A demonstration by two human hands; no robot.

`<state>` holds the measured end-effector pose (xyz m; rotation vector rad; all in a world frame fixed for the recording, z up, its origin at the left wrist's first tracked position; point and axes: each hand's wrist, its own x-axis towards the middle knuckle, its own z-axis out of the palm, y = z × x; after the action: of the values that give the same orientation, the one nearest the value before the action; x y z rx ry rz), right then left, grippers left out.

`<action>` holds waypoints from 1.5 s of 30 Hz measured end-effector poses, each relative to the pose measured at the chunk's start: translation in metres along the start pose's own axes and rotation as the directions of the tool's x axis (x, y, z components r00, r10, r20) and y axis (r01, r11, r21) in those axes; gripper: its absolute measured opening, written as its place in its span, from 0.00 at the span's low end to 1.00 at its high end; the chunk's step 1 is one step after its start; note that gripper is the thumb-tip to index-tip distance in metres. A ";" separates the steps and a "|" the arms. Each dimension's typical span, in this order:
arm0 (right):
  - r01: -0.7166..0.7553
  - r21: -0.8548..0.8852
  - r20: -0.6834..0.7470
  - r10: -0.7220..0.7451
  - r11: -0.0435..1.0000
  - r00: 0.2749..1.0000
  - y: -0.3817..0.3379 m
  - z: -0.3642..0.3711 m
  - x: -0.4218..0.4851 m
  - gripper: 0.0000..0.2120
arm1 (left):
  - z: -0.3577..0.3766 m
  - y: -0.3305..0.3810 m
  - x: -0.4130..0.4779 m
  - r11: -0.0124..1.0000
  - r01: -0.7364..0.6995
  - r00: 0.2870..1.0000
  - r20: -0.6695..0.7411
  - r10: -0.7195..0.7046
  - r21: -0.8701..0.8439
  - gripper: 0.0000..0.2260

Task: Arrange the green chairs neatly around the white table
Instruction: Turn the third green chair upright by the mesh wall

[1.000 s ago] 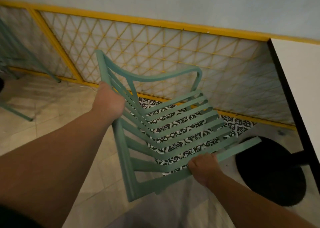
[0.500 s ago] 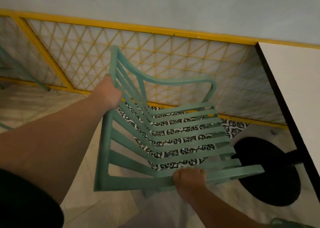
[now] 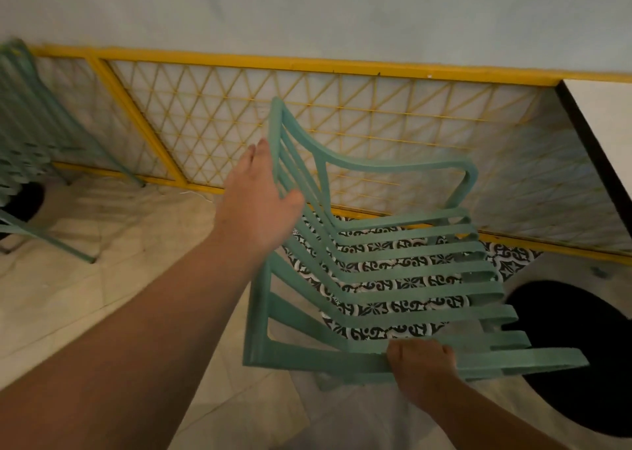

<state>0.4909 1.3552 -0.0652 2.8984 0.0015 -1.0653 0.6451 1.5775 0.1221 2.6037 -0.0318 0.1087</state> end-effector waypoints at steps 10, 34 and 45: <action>0.008 -0.025 -0.019 -0.009 1.000 1.000 -0.008 -0.010 0.002 0.17 | 0.020 -0.006 -0.094 0.950 0.247 0.949 0.149 -0.277 0.190 0.39; -0.110 0.287 -0.149 0.158 0.951 0.976 0.060 0.038 0.006 0.28 | 0.024 -0.006 -0.059 0.964 0.166 0.957 0.200 -0.208 0.209 0.37; -0.107 0.397 -0.144 0.177 0.912 0.974 0.049 0.010 0.025 0.22 | 0.035 -0.008 0.006 0.960 0.069 0.972 0.199 -0.126 0.270 0.36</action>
<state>0.5046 1.3054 -0.0862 3.2672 -0.4592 -0.8633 0.6535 1.5667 0.0884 2.8644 0.0377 -0.2193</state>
